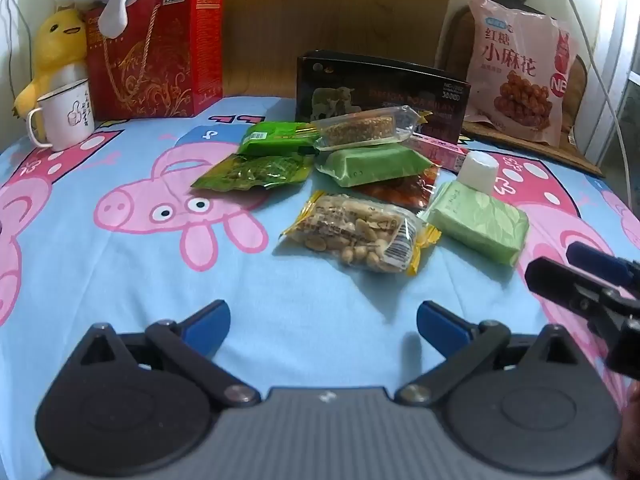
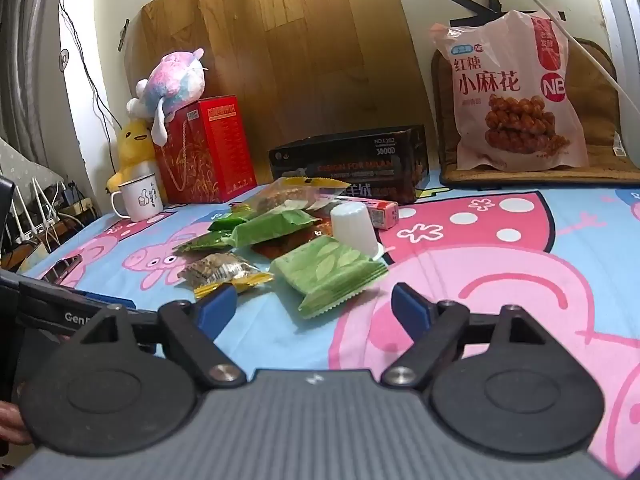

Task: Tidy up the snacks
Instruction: 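Move the right tool toward the round sesame cake in clear wrap, then close the right tool on the sesame cake and lift it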

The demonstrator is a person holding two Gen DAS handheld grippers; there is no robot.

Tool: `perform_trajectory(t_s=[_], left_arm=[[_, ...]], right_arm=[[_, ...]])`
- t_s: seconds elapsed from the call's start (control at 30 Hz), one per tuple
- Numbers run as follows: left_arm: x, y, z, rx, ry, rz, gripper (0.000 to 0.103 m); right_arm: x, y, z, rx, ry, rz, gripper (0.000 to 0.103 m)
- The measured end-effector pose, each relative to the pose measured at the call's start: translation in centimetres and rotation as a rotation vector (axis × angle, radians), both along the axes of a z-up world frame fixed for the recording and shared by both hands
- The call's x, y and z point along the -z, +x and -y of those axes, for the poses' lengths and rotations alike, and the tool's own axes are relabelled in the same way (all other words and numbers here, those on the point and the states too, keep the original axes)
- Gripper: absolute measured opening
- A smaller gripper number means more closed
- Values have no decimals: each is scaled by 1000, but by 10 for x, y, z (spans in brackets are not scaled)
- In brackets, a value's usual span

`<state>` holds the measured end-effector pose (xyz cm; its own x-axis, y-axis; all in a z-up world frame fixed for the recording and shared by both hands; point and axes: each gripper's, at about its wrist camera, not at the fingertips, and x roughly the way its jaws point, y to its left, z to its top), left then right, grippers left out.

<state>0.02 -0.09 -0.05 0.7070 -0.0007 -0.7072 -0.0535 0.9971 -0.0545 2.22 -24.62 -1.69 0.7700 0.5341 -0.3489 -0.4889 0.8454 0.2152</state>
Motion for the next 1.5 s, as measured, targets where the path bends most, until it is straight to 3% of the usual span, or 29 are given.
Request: perform_trajectory(t_s=[0.13, 0.27, 0.37, 0.43, 0.5, 0.6, 0.8, 0.97, 1.1, 1.2, 1.27, 1.33, 1.43, 1.5], left_arm=[[4, -6, 14, 46, 89, 27, 103], [5, -13, 5, 96, 66, 69, 103], [3, -18, -13, 126, 11, 91, 103], [-1, -18, -33, 107, -46, 105, 103], [-3, -17, -52, 47, -59, 135, 103], [-8, -14, -80, -35, -109, 188, 101], [-12, 1, -100, -67, -167, 263, 94], [-8, -3, -108, -37, -229, 305, 90], [-5, -7, -112, -27, -279, 317, 90], [-4, -8, -115, -14, -311, 326, 90], [-4, -8, -116, -10, -326, 331, 90], [-3, -9, -118, -9, -340, 334, 89], [-3, -8, -120, -12, -359, 336, 88], [-3, -8, -121, -13, -362, 334, 85]], right_arm=[[0, -1, -2, -3, 0, -6, 83], [1, 1, -4, -10, -13, -20, 72], [3, 3, -7, -17, -25, -38, 56], [3, 8, -7, -35, -24, -54, 43], [1, 13, -11, -64, -28, -63, 39], [-8, 20, -23, -97, -28, -56, 39], [-50, 63, -43, -130, 63, -65, 41], [-63, 100, -68, -108, 50, -146, 41], [-50, 130, -81, -77, -12, -261, 42], [-35, 149, -86, -79, 7, -373, 42], [-34, 148, -89, -81, 6, -351, 37], [-31, 142, -87, -101, 39, -338, 11], [-35, 125, -90, -135, 6, -270, 2], [-40, 112, -94, -173, -15, -233, 2]])
